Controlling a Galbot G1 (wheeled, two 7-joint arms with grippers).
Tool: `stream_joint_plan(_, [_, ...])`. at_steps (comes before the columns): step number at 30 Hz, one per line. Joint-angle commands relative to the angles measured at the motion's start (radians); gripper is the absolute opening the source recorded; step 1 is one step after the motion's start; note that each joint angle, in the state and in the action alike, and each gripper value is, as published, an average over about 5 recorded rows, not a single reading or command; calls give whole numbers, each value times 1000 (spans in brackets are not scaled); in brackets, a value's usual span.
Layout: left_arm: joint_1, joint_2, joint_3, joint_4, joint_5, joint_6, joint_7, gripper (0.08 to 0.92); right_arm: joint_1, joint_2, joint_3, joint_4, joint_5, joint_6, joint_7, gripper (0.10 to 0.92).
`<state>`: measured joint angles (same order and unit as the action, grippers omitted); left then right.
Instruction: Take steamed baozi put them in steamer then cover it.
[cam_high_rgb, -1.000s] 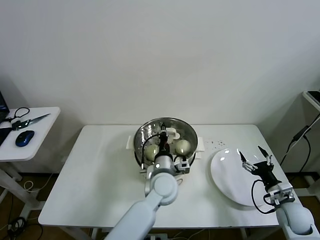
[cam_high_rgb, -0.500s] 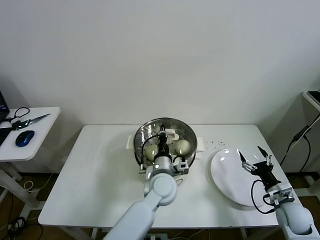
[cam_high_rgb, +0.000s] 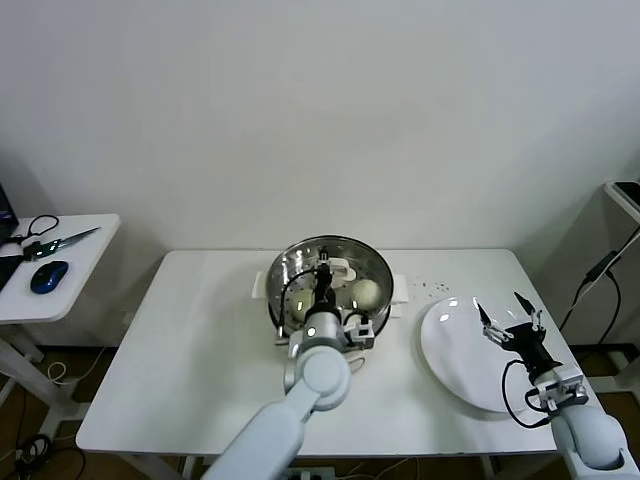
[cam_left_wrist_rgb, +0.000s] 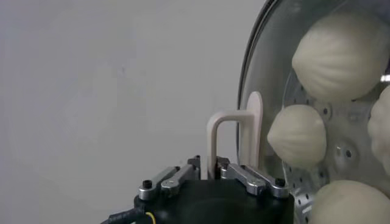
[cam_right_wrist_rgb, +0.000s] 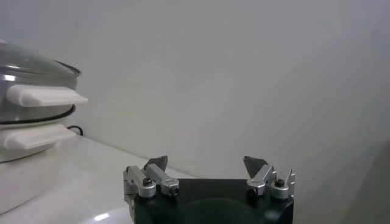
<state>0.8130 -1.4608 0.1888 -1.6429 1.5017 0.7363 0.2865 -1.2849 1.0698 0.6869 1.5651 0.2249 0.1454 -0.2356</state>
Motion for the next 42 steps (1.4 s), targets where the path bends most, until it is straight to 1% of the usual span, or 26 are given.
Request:
stream_joint_plan(1, [4, 46, 16, -60, -16, 48, 26, 277, 4, 3, 0, -1, -5, 0, -2, 823])
stream_joint_plan(12, [50, 98, 25, -177, -85, 49, 9, 588, 16, 4, -4, -8, -5, -7, -4, 823])
stream_joint_plan(17, [70, 123, 35, -238, -112, 49, -3, 750, 17, 3, -6, -8, -5, -16, 4, 823])
stream_joint_plan(20, [110, 144, 34, -286, -128, 49, -16, 805, 15, 3, -6, -8, -5, -42, 13, 823])
stream_joint_plan(23, [161, 182, 14, -340, -155, 35, -51, 820, 12, 3, -6, -8, -5, -66, 21, 823])
stream_joint_plan(27, [223, 241, -50, -413, -230, -26, -142, 822, 7, 2, -4, -8, -5, -74, 20, 823])
stream_joint_plan(31, [301, 269, -156, -490, -365, -120, -245, 823, 1, 6, -3, -8, -5, -72, 15, 823])
stream_joint_plan(35, [421, 290, -287, -562, -555, -262, -324, 823, -5, 13, 5, 2, -5, -65, 19, 823])
stream_joint_plan(38, [523, 280, -418, -581, -721, -401, -392, 823, -14, 21, 10, 32, -6, -57, 32, 823])
stream_joint_plan(40, [585, 252, -519, -576, -853, -486, -436, 823, -22, 27, 11, 43, -7, -55, 36, 823])
stream_joint_plan(42, [638, 209, -617, -560, -982, -571, -485, 823, -29, 31, 11, 47, -7, -55, 36, 823])
